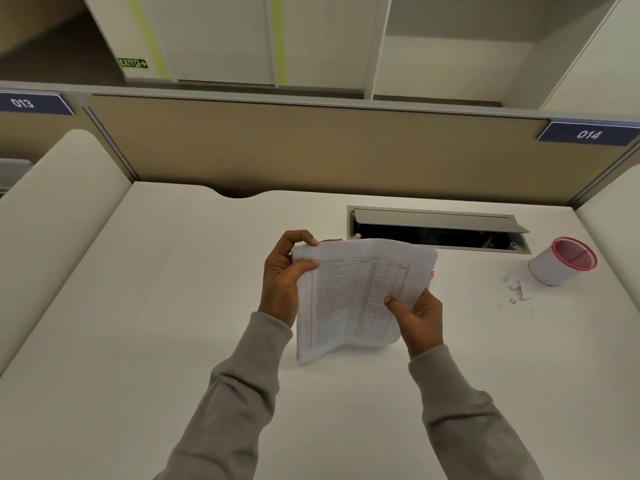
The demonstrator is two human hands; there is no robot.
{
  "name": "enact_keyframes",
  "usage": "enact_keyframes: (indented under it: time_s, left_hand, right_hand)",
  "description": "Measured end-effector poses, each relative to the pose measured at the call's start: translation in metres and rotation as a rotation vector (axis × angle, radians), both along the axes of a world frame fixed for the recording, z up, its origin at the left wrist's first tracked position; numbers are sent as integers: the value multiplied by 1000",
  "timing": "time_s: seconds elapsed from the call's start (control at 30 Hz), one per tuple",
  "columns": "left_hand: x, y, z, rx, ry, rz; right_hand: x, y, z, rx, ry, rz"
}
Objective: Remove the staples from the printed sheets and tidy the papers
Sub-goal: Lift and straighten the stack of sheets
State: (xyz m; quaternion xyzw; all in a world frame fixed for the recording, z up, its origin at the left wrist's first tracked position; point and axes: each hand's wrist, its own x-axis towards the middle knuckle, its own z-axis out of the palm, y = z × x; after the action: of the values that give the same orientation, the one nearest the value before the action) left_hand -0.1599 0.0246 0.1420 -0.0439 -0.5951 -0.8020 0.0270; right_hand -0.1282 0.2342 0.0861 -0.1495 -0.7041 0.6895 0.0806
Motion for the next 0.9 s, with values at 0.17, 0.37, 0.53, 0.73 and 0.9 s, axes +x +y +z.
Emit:
enact_keyframes:
  time_s: [0.17, 0.37, 0.53, 0.73, 0.9]
  left_hand:
    - [-2, -2, -5, -82, 65, 34]
    - [3, 0, -33, -181, -163, 135]
    - [-4, -23, -20, -259, -13, 177]
    - [-11, -50, 16, -876, 356, 5]
    - [-1, -20, 4, -825, 277, -219]
  right_hand:
    - [-3, 1, 1, 28, 40, -10]
    - [1, -2, -7, 179, -31, 58]
    - [-2, 17, 28, 627, 214, 145]
    - [-8, 35, 72, 1073, 253, 360]
    - [-9, 20, 77, 1187, 236, 458]
